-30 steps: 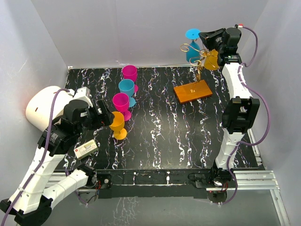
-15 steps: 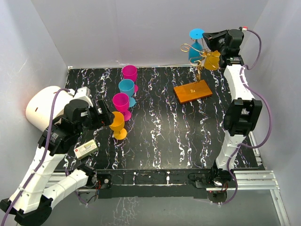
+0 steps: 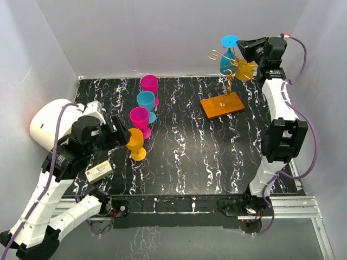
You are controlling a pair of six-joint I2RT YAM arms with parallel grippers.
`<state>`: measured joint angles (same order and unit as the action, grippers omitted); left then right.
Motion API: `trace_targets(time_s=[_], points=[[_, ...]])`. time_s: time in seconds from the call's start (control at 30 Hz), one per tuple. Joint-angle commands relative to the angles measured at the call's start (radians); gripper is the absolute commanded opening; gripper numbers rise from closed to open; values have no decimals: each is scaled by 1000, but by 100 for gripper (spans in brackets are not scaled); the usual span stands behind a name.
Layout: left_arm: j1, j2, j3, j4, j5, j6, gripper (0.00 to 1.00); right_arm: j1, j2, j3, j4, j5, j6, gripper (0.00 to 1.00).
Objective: Take the wine glass off the wine glass rack
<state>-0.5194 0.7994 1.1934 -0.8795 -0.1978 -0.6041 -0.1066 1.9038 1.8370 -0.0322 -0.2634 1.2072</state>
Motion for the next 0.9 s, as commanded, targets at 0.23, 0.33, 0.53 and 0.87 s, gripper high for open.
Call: trace_targets(time_s=[0.23,0.33,0.53,0.87], points=[[-4,-28,10,-3,20,-19,88,-2,-182,-100,112,-57,-12,0],[-3,-32,10,-4,20,-21,88,0,-185,-107,110,-68,-10,0],[-2,-37,10,-8,20,-26,88,21,-169,-84,106,-74,-9,0],[-4,-48,9,-20,14,-29,88,97,-76,0,86,-57,-17,0]])
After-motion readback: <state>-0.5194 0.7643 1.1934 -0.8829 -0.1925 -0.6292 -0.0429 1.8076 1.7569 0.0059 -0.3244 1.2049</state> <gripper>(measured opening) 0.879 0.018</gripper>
